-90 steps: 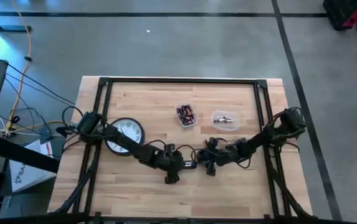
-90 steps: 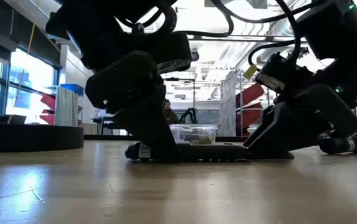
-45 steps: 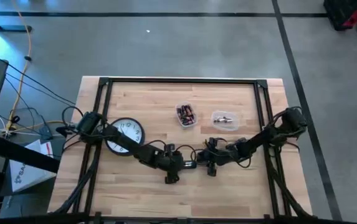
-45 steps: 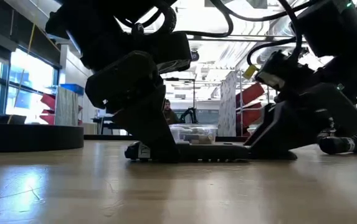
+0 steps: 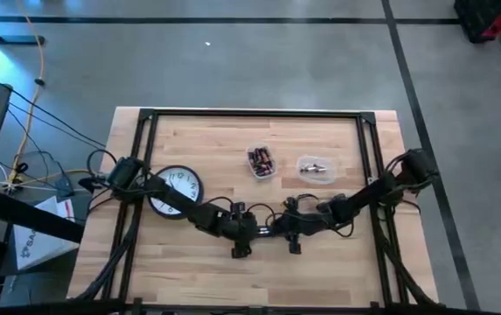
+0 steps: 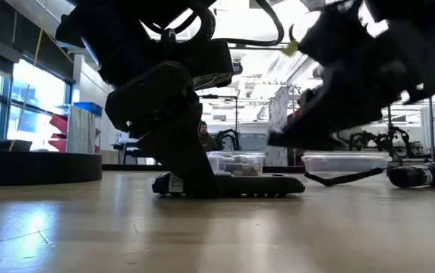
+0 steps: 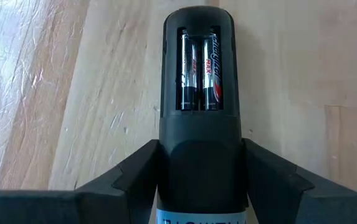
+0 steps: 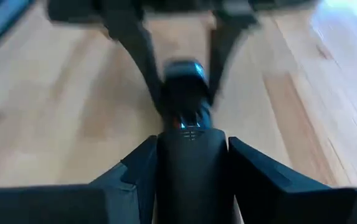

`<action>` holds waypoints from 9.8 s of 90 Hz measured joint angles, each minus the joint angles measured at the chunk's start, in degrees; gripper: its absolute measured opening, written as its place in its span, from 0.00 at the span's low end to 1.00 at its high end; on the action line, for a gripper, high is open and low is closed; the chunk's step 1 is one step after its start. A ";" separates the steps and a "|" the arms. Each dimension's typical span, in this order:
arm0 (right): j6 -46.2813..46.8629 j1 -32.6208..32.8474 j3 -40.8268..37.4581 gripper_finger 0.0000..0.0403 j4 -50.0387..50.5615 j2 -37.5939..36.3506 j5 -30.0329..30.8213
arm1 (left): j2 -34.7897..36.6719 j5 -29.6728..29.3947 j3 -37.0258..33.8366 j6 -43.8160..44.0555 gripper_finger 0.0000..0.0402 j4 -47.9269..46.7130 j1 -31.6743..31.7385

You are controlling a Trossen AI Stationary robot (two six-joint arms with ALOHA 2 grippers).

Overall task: Insert battery
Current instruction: Close the battery cover of the black remote, then return to Home Position

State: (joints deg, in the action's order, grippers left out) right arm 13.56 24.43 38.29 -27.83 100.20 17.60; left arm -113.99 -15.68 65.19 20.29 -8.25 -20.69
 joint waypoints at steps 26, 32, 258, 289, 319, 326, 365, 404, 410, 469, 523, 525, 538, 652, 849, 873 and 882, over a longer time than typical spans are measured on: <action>4.30 -0.44 6.45 0.35 2.18 9.27 3.34 | -0.04 -0.14 -0.11 -1.37 0.46 1.11 0.00; 4.28 -0.44 7.46 0.35 1.74 10.60 3.41 | -0.04 -0.13 -0.11 -1.42 0.46 1.14 0.00; 6.03 1.09 8.80 0.03 18.85 0.63 0.72 | -0.02 0.09 0.02 -1.24 0.46 0.68 -0.11; 5.91 -0.12 8.80 0.00 17.33 3.37 0.17 | 0.00 0.11 0.02 -1.30 0.46 0.74 -0.11; 5.66 -1.86 8.87 0.00 15.21 4.70 -1.79 | 0.00 0.09 0.02 -1.33 0.46 0.72 -0.11; 5.66 -2.01 8.87 0.00 15.20 4.70 -2.03 | 0.00 0.09 0.02 -1.33 0.46 0.72 -0.11; 5.90 -2.10 9.00 0.00 9.22 9.10 -3.51 | 0.00 0.06 0.02 -1.46 0.46 0.72 -0.11; 4.36 -3.58 8.87 0.00 6.57 9.97 -4.54 | 0.00 0.07 0.02 -1.41 0.46 0.79 -0.11; 4.35 -3.58 9.22 0.00 6.44 10.39 -4.60 | 0.00 0.06 0.02 -1.42 0.46 0.78 -0.11; -3.57 5.40 10.51 0.00 25.69 -14.63 8.10 | 0.81 -1.86 0.14 -3.50 0.46 0.84 -0.73; -22.09 18.82 10.80 0.37 33.60 -13.47 25.79 | 0.81 6.14 7.12 -9.99 0.43 5.25 -0.61; -23.30 18.82 10.79 0.39 33.56 -13.25 25.14 | 0.81 6.14 7.32 -10.20 0.43 5.27 -0.46; -29.70 19.08 10.79 0.47 32.02 -12.83 23.31 | 0.81 6.17 7.82 -11.16 0.43 5.22 1.03; -34.97 15.03 10.81 0.26 34.22 -9.13 27.27 | 0.81 14.95 7.78 -9.48 0.43 17.11 6.14; 20.80 -22.21 10.68 0.60 36.81 -11.51 -15.26 | 12.25 -33.53 7.78 18.81 0.47 -35.89 -8.08; 21.42 -22.38 10.64 0.58 66.65 -17.90 -11.02 | 11.54 -28.97 3.45 11.56 0.47 -25.03 1.43; 22.34 -22.60 10.26 0.57 69.53 -17.64 -8.14 | 11.54 -23.00 3.45 3.80 0.47 -22.07 7.84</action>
State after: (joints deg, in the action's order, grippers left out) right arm 35.90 1.82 48.55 41.70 82.56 9.46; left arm -102.45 -38.69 68.64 24.09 -30.32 -12.85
